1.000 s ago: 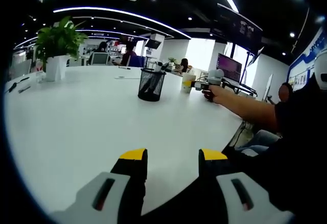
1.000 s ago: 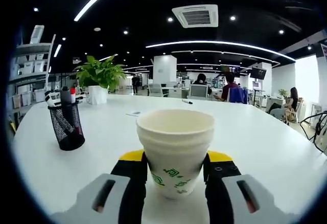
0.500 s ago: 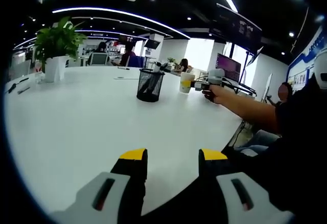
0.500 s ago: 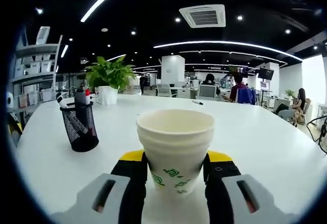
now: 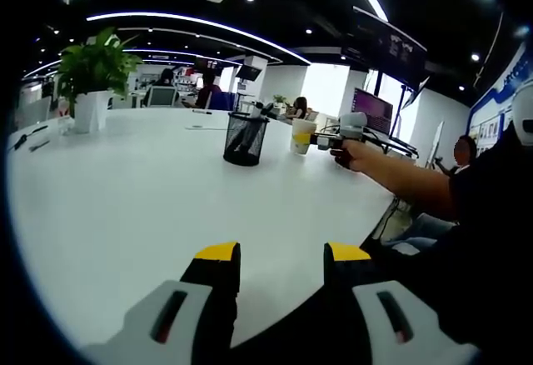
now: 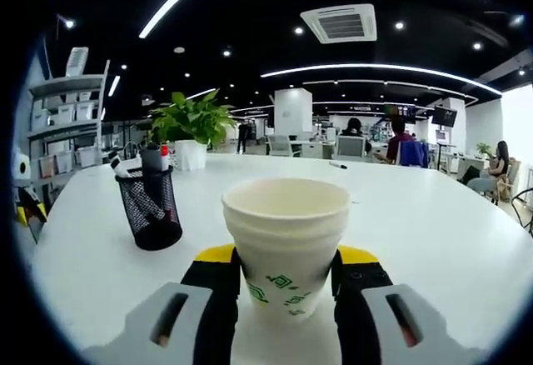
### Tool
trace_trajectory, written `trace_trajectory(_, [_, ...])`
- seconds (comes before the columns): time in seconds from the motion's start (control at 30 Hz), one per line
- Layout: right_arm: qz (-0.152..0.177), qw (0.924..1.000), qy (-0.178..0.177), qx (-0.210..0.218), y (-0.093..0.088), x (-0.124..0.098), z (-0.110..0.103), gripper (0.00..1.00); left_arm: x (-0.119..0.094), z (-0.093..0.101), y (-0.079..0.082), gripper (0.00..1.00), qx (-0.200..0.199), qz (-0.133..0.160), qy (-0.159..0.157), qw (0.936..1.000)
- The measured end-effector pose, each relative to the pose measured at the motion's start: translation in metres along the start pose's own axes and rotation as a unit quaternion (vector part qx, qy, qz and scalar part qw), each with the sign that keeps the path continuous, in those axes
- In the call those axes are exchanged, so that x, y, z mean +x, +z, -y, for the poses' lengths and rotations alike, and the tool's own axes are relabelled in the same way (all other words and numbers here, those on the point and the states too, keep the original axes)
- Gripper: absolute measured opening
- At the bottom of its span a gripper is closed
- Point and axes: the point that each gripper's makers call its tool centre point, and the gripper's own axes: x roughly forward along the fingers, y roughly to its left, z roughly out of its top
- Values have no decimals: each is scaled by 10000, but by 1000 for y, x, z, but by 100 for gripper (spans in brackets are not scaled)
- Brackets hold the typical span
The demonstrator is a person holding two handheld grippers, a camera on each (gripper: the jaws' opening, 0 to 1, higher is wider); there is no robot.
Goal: Place the scattered laser pointers and whiteboard markers into the pen holder and stack the scattered paper cups together
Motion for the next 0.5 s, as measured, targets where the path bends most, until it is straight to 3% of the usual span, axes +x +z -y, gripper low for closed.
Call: trace_trajectory(0.5, [-14,9995,305,67,-1,2,-46,46,-3,-3,-1,41,-12,36,-7,10000])
